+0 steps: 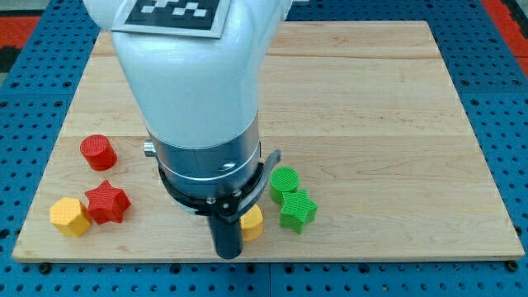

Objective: Move the blue triangle to the top left of the blue cube

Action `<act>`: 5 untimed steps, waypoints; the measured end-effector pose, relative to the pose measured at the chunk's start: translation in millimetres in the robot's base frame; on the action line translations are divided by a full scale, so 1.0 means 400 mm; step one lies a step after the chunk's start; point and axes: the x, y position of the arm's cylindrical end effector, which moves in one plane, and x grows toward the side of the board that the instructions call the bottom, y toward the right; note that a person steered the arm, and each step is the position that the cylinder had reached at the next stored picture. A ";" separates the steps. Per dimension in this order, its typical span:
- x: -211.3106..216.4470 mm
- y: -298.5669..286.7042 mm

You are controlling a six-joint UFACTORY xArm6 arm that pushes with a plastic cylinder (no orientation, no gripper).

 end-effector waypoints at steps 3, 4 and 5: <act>0.017 -0.110; 0.017 -0.242; -0.038 -0.285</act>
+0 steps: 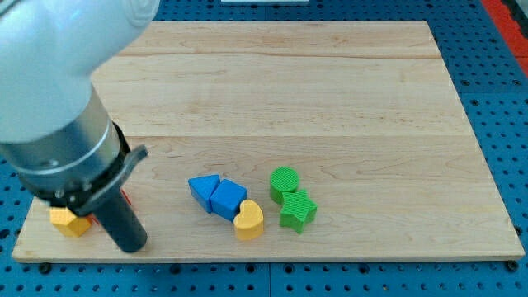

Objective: Move the blue triangle to the top left of the blue cube

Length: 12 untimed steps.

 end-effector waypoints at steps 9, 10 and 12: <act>-0.059 0.198; -0.076 0.193; -0.179 0.133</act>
